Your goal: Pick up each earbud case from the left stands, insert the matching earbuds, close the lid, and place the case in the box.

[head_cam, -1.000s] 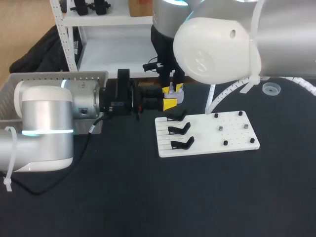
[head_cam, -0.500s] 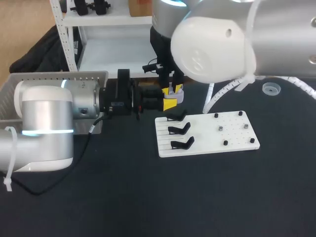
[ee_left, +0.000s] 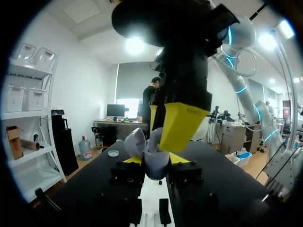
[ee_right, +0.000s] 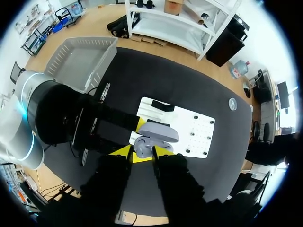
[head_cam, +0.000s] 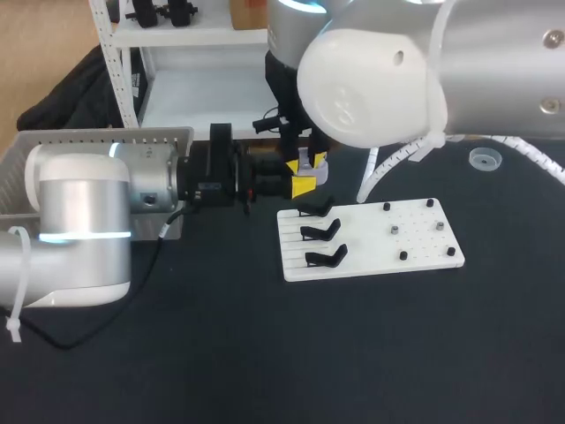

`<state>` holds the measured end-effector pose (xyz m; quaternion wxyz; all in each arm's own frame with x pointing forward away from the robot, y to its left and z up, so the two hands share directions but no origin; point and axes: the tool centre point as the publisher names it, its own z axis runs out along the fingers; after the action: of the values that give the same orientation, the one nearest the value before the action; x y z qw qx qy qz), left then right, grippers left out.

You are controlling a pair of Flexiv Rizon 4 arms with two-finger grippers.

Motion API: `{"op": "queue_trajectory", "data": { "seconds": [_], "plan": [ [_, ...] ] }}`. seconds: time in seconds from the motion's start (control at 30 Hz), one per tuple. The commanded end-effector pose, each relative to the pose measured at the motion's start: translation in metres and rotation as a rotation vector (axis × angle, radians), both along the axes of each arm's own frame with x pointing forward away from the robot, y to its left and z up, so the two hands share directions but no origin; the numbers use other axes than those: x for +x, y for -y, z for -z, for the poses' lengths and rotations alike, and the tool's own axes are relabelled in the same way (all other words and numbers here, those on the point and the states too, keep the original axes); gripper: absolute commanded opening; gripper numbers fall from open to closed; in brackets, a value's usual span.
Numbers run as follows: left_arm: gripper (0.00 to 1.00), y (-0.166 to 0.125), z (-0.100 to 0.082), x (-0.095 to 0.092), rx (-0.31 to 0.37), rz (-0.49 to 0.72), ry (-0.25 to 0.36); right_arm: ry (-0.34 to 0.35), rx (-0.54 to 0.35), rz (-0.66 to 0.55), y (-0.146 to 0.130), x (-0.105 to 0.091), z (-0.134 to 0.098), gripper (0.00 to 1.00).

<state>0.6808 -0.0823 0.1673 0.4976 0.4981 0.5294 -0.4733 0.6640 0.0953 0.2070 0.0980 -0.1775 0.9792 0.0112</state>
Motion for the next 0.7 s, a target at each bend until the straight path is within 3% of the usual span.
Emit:
{"op": "queue_trajectory", "data": {
  "seconds": [0.03,0.5,0.7],
  "plan": [
    [0.00,0.000,0.000,0.000,-0.002,-0.001,0.001,-0.004,-0.006,-0.005,-0.003,0.000,-0.002,0.31],
    [0.00,0.000,0.000,0.000,-0.002,-0.001,0.001,0.012,-0.009,0.001,-0.001,0.000,-0.007,0.36],
    [0.00,0.000,0.000,0.000,-0.002,-0.001,0.001,0.085,0.011,0.030,0.004,0.001,-0.033,0.36]
  ]
}}
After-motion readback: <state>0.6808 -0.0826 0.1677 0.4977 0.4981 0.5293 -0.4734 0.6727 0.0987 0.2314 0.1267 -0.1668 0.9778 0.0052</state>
